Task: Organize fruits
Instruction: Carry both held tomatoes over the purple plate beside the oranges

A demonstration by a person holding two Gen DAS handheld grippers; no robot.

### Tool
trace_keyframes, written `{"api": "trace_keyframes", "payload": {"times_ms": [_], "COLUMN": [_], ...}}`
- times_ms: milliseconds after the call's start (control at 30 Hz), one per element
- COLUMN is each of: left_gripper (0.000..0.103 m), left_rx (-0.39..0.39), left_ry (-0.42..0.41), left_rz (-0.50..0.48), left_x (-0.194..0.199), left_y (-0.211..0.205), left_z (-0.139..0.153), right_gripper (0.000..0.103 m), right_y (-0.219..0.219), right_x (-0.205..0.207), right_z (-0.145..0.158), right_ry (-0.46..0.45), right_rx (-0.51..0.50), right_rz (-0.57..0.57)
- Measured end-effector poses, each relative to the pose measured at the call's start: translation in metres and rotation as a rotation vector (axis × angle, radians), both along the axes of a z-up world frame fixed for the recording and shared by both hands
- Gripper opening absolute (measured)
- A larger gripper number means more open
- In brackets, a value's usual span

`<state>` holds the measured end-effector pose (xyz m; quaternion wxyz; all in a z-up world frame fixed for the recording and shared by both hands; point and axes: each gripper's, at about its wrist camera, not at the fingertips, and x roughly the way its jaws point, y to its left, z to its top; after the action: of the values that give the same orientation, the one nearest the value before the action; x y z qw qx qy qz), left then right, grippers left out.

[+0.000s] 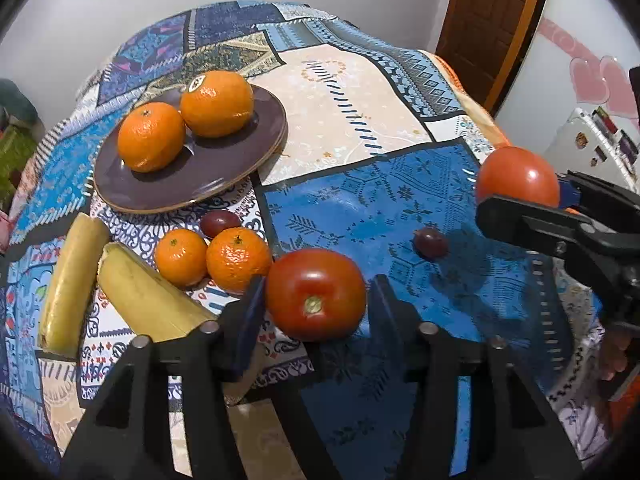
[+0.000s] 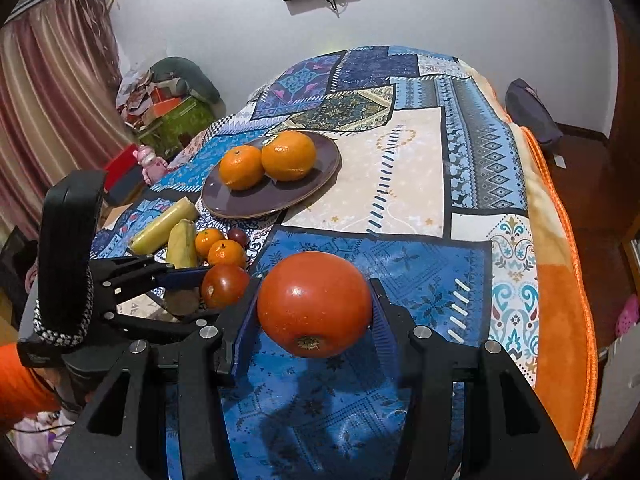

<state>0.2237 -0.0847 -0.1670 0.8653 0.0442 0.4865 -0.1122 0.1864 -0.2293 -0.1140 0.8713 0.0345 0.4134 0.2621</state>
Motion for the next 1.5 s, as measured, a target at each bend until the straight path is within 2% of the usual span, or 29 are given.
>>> {"api": "trace_keyframes", "payload": {"times_ms": [233, 467, 967, 1167, 1500], "left_gripper": [0.049, 0.049, 0.049, 0.049, 0.049], "left_rx": [-0.05, -0.111, -0.139, -0.139, -0.145], "left_ry": [-0.015, -0.058, -0.16, -0.163, -0.158], "left_rz": [0.033, 0.047, 0.11, 0.137, 0.154], "left_x": [-0.001, -0.007, 0.013, 0.03, 0.055], "left_y": [0.006, 0.023, 0.069, 0.089, 0.113], "left_z": [0.003, 0.023, 0.056, 0.056, 0.051], "right_gripper": [0.047, 0.047, 0.047, 0.047, 0.047], "right_y": [0.0, 0.008, 0.052, 0.077, 0.112], "right_x": [0.001, 0.009, 0.035, 0.052, 0.08], "right_z": [0.002, 0.005, 0.016, 0.013, -0.009], "right_ry": [-0.001, -0.006, -0.043, -0.045, -0.015], "right_rx": [-0.005, -0.021, -0.033, -0.043, -0.09], "right_rz": [-0.005, -0.002, 0.039, 0.071, 0.111]}}
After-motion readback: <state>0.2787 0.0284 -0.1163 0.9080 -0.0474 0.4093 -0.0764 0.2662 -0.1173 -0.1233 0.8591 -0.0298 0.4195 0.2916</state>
